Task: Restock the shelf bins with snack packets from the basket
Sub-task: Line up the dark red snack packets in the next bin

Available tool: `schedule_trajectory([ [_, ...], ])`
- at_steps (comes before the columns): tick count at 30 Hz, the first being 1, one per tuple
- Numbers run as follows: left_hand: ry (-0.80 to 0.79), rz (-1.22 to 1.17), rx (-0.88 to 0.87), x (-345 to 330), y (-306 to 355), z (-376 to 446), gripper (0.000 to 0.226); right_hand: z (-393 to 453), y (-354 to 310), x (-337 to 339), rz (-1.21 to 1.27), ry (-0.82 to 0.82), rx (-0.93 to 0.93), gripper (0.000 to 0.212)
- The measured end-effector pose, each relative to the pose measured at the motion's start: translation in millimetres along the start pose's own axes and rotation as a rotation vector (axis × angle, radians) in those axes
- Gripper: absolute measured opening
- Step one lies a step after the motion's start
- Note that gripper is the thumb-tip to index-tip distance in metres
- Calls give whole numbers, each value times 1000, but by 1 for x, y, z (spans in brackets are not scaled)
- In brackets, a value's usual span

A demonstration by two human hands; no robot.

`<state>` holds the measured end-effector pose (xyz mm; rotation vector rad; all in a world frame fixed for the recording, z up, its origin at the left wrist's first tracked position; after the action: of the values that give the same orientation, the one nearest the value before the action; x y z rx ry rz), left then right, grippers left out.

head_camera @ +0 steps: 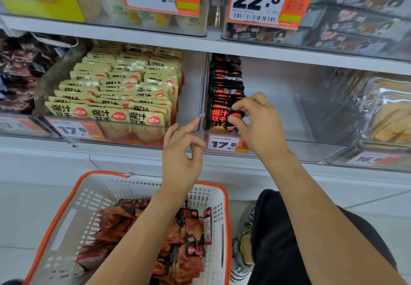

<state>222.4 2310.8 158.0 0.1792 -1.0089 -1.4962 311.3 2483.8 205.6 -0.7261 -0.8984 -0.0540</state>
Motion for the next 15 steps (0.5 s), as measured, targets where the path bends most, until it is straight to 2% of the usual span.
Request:
schedule_trajectory([
  [9,-39,-5,-18,-1,1,2,21,0,-7,18,18,43,-18,27],
  [11,-22,5,-23,7,4,-2,20,-8,-27,30,75,136,67,21],
  [13,40,7,-48,22,4,-15,20,-25,-60,35,174,211,226,12],
  [15,-9,26,-12,26,-12,-38,19,-45,-83,11,285,148,301,10],
])
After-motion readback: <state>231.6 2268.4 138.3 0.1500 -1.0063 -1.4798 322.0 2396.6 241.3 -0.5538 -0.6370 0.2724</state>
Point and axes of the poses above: each hand's wrist, its own z-axis towards the middle knuckle, its own x-axis out of the back of the hand, y = z × x, the point moved 10 cm from there along z, towards the middle knuckle, and after that the axes turned 7 degrees about z, right-handed, at the moved point
